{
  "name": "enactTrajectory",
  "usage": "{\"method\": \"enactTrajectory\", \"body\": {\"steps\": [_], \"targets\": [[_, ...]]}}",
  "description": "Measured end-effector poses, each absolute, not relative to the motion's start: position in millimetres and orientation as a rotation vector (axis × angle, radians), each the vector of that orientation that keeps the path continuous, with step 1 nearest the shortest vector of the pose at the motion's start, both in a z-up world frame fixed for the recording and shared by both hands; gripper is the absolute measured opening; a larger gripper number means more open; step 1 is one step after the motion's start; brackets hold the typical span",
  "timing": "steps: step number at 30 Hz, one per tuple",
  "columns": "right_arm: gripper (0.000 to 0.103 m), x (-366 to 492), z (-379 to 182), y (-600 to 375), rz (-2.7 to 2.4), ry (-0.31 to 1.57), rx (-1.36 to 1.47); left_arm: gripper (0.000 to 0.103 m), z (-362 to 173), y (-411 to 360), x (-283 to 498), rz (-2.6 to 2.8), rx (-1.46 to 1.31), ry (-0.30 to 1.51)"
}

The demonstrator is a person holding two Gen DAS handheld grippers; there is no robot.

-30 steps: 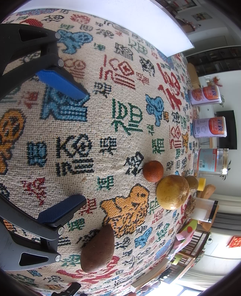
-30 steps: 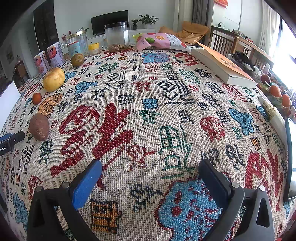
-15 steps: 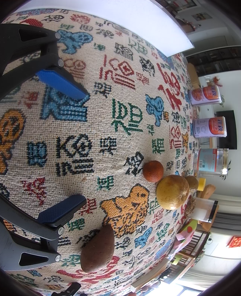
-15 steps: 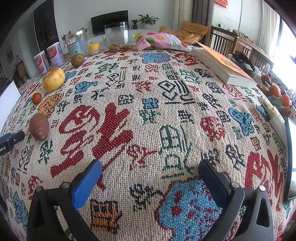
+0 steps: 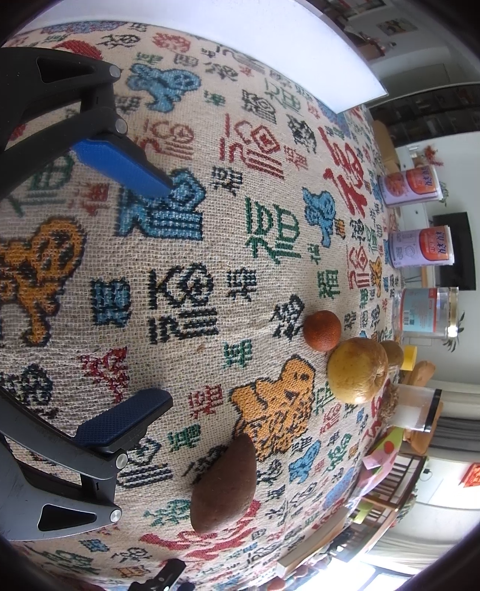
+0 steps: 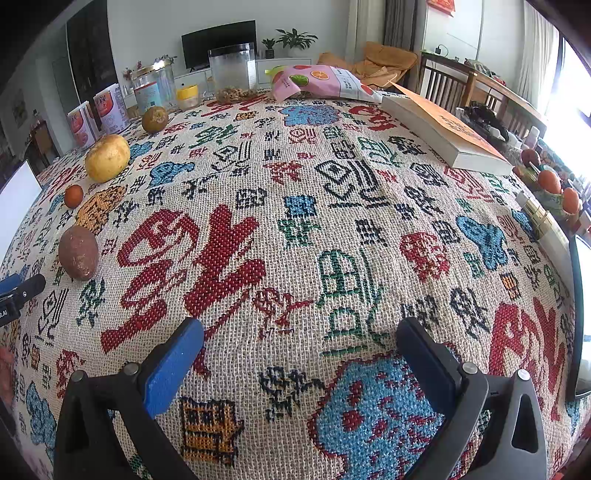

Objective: Organize fruits

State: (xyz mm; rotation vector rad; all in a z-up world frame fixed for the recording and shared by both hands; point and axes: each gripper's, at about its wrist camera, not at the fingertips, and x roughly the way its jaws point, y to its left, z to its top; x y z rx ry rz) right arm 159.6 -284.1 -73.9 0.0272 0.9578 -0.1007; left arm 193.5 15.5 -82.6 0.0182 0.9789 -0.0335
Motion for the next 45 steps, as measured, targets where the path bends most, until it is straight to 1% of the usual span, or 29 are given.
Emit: {"method": "enactTrajectory", "body": {"steps": [3, 8, 13, 17, 19, 20, 21, 22, 23, 24, 25, 26, 32, 38, 45], "targets": [[0.103, 159, -74, -284, -0.101, 0.958, 0.027, 0.102, -79, 24, 209, -0.057, -0.009, 1.0], [0.103, 159, -74, -284, -0.101, 0.958, 0.027, 0.102, -71, 29, 253, -0.144, -0.142, 0.994], [0.103, 159, -74, -283, -0.101, 0.958, 0.028, 0.101, -76, -2, 292, -0.189, -0.016, 0.974], [0.103, 160, -74, -284, -0.101, 0.958, 0.028, 0.101, -82, -6, 309, -0.174, 0.017, 0.961], [0.103, 159, -74, -283, -0.101, 0.958, 0.027, 0.098, -82, -7, 309, -0.176, 0.027, 0.947], [0.103, 160, -74, -283, -0.1, 0.958, 0.027, 0.091, -82, -7, 308, -0.177, 0.037, 0.937], [0.103, 159, -74, -281, -0.099, 0.958, 0.026, 0.081, -81, -8, 307, -0.173, 0.055, 0.927], [0.103, 159, -74, -280, -0.098, 0.958, 0.026, 0.077, -81, -8, 306, -0.174, 0.068, 0.919], [0.103, 160, -74, -280, -0.097, 0.958, 0.025, 0.07, -81, -7, 305, -0.184, 0.067, 0.909], [0.103, 160, -74, -279, -0.096, 0.958, 0.025, 0.051, -79, -6, 303, -0.193, 0.062, 0.899], [0.103, 161, -74, -278, -0.096, 0.958, 0.025, 0.04, -78, -5, 302, -0.195, 0.062, 0.89], [0.103, 161, -74, -278, -0.096, 0.958, 0.025, 0.031, -77, -4, 301, -0.192, 0.063, 0.885], [0.103, 161, -74, -278, -0.096, 0.958, 0.025, 0.03, -72, 10, 280, -0.16, 0.035, 0.883], [0.103, 161, -74, -278, -0.096, 0.958, 0.025, 0.03, -59, 32, 222, -0.159, 0.044, 0.903], [0.103, 161, -74, -278, -0.096, 0.958, 0.025, 0.03, -64, 57, 159, -0.126, 0.019, 0.931]]}}
